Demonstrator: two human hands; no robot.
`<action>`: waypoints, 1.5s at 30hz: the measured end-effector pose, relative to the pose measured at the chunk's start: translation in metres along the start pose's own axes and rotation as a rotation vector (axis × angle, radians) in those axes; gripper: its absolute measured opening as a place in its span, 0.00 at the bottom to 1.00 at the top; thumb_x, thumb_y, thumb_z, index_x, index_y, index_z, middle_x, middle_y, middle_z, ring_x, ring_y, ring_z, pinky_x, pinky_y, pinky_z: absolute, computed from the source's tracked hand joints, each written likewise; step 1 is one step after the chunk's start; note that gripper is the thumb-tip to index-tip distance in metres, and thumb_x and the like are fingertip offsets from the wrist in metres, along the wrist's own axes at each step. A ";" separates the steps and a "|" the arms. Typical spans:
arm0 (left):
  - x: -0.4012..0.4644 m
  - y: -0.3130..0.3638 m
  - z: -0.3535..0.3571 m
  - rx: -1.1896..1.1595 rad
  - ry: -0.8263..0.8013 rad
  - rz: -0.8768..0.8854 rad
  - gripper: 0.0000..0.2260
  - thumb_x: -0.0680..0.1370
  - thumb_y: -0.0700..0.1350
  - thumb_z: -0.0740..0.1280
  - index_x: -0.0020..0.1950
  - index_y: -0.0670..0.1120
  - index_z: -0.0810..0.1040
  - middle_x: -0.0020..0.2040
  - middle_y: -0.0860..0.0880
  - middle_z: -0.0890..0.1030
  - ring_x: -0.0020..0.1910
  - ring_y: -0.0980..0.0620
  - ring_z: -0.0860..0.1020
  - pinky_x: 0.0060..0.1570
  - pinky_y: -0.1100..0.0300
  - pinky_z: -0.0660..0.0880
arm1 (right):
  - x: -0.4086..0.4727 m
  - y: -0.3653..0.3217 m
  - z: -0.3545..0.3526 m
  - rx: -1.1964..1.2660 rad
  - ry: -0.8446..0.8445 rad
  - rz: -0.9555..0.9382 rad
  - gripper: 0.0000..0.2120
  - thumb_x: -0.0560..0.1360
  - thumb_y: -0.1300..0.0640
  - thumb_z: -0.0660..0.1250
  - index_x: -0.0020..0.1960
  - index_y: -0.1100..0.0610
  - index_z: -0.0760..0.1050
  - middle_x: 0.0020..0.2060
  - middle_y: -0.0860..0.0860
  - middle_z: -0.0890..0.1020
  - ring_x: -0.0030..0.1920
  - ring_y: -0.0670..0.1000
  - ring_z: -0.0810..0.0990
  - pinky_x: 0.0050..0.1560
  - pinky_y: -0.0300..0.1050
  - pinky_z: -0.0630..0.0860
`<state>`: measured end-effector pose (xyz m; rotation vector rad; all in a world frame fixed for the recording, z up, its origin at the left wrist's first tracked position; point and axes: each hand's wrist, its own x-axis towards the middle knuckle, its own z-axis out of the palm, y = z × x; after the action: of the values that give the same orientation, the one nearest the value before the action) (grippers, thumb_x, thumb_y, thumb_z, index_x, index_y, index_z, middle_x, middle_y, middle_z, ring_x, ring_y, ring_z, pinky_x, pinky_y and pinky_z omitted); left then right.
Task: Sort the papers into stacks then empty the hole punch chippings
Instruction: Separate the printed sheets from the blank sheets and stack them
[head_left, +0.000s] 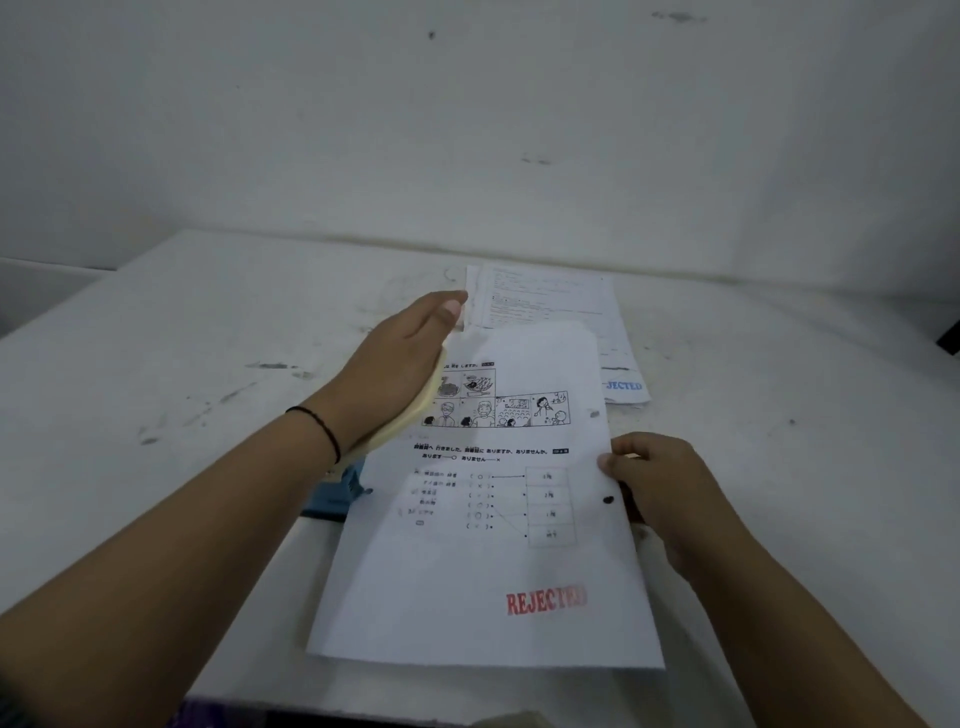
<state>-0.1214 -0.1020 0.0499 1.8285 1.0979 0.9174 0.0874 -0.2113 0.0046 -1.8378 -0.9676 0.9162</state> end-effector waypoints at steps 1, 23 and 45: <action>0.000 0.001 0.000 -0.011 0.005 0.000 0.18 0.81 0.56 0.52 0.68 0.57 0.70 0.60 0.66 0.71 0.61 0.65 0.68 0.62 0.64 0.63 | 0.000 -0.002 -0.006 0.009 0.021 -0.014 0.07 0.75 0.64 0.63 0.42 0.60 0.79 0.39 0.58 0.84 0.40 0.60 0.82 0.43 0.54 0.80; 0.028 0.036 0.017 0.415 -0.229 0.184 0.08 0.78 0.55 0.58 0.52 0.66 0.74 0.45 0.70 0.81 0.48 0.74 0.75 0.45 0.71 0.67 | 0.049 0.054 -0.205 -0.020 0.295 0.146 0.05 0.75 0.64 0.65 0.43 0.60 0.79 0.38 0.58 0.84 0.35 0.57 0.81 0.40 0.46 0.77; -0.047 0.009 0.207 0.496 -0.503 0.198 0.59 0.55 0.79 0.60 0.74 0.54 0.35 0.75 0.63 0.48 0.72 0.63 0.46 0.67 0.65 0.46 | 0.059 0.087 -0.232 -0.294 0.476 0.116 0.10 0.73 0.61 0.67 0.54 0.61 0.80 0.53 0.57 0.82 0.51 0.58 0.79 0.54 0.51 0.75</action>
<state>0.0443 -0.2018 -0.0373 2.4326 0.8761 0.2529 0.3354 -0.2679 0.0009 -2.2429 -0.7263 0.3774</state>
